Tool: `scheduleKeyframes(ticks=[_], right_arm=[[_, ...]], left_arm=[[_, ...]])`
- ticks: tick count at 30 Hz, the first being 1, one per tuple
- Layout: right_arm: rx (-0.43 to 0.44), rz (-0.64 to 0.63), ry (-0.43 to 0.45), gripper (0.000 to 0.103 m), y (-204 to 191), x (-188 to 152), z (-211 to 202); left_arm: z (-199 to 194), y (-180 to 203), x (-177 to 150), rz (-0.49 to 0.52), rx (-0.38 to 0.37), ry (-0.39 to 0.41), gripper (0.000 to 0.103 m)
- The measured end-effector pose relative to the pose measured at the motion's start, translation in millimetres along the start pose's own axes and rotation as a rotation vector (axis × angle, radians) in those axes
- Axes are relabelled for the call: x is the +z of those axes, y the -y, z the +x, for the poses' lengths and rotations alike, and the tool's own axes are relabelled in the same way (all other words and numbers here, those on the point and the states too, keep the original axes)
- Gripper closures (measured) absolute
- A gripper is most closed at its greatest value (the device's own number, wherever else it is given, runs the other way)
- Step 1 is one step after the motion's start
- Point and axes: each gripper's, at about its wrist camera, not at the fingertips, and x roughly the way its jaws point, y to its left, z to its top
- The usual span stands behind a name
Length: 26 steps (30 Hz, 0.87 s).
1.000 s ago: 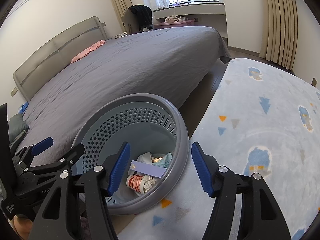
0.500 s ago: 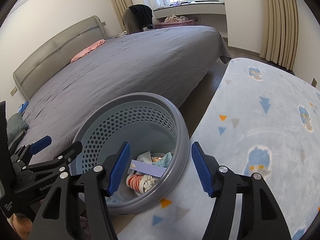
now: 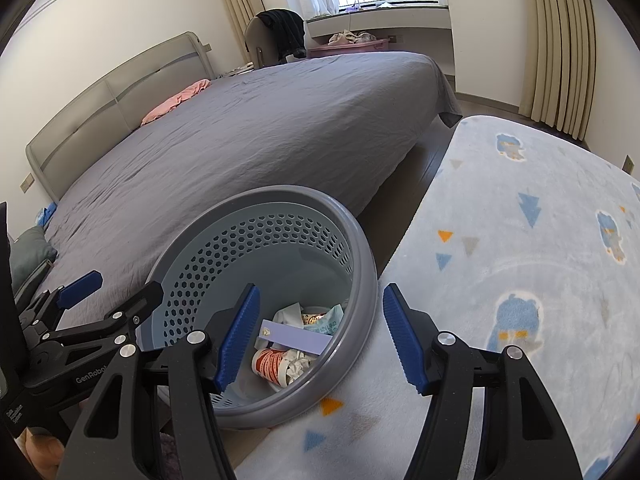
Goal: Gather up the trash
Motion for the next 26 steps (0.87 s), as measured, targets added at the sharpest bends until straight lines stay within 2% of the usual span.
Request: scheduleKeyframes(ticks=[26], right_arm=[[-0.001,-0.006,0.004,0.042,-1.2,0.2,-0.5]], left_arm=[[0.8,0.4,0.2,-0.002,0.000,-0.007,0.006]])
